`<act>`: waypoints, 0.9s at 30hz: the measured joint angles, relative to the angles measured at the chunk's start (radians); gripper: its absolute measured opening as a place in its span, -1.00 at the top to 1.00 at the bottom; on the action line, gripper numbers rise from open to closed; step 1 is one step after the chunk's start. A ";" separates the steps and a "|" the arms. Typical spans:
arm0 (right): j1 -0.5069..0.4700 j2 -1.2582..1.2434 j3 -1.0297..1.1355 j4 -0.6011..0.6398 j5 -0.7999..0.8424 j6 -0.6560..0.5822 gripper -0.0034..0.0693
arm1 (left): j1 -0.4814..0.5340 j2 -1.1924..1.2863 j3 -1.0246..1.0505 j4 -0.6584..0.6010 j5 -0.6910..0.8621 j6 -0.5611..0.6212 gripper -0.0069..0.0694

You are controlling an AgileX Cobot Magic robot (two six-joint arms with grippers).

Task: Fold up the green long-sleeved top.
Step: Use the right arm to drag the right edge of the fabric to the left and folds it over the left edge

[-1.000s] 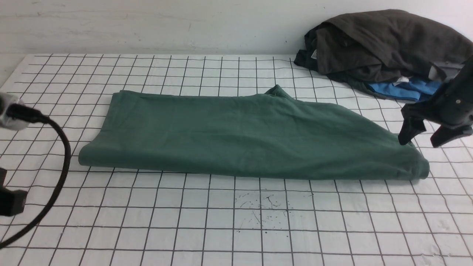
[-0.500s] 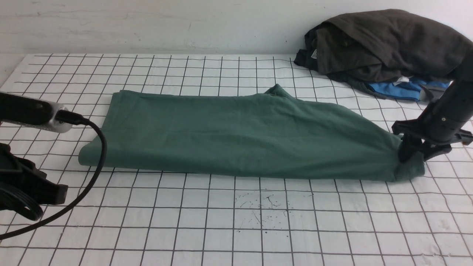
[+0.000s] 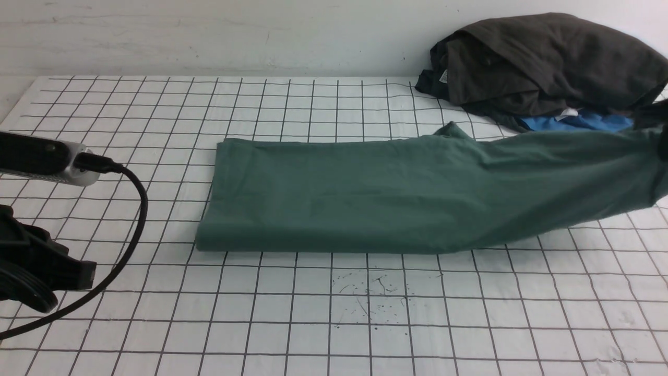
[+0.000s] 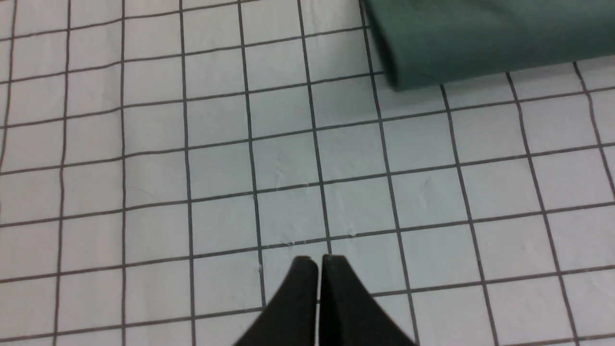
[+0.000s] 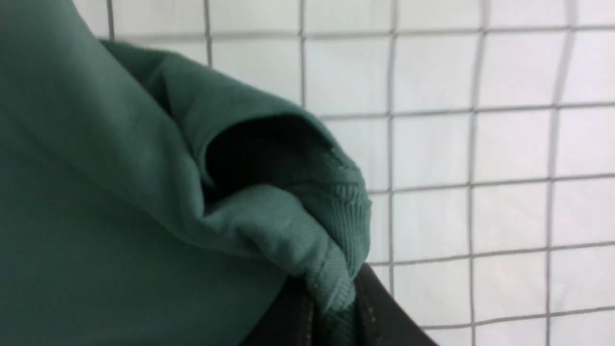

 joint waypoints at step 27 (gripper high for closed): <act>0.762 0.307 -0.253 0.627 -0.302 -0.085 0.77 | 0.000 -0.014 0.000 -0.083 -0.005 0.000 0.84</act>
